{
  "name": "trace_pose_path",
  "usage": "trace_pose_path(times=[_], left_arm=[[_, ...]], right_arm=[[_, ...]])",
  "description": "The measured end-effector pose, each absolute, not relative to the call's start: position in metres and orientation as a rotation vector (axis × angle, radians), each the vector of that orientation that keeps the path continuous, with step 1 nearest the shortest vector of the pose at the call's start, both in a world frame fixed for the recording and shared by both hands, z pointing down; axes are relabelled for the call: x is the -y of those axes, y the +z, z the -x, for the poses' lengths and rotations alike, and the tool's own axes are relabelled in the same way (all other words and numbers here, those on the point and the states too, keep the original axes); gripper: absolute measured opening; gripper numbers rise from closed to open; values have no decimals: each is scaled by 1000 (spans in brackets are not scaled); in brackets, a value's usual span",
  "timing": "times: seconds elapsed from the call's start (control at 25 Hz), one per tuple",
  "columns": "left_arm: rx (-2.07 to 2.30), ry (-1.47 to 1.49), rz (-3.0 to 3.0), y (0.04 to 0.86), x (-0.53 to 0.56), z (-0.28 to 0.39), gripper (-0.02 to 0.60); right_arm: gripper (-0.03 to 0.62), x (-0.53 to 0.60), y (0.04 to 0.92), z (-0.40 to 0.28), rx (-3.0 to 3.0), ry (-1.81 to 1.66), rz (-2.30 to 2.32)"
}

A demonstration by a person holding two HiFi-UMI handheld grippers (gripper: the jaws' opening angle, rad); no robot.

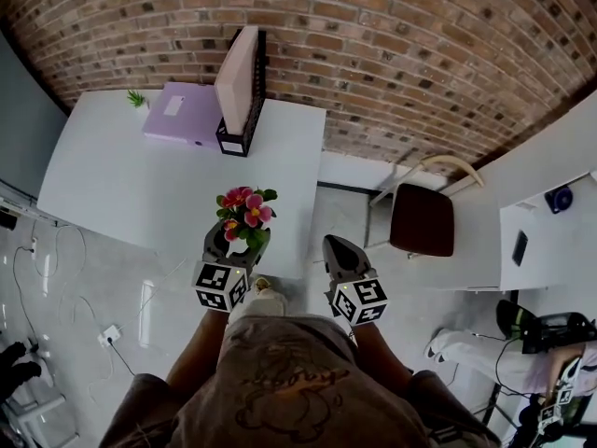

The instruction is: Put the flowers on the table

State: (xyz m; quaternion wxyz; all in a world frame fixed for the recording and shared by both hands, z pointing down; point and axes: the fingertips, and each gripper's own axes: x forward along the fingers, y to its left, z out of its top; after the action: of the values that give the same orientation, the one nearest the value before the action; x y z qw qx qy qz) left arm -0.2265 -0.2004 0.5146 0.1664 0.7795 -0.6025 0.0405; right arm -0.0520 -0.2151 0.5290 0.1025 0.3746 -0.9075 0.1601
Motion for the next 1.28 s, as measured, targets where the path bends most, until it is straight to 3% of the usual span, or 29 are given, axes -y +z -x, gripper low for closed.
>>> trace_pose_path(times=[1.28], left_arm=[[1600,346,-2196,622,340,202,359]], right_arm=[[3,317,521,-14,2619,546,-1304]])
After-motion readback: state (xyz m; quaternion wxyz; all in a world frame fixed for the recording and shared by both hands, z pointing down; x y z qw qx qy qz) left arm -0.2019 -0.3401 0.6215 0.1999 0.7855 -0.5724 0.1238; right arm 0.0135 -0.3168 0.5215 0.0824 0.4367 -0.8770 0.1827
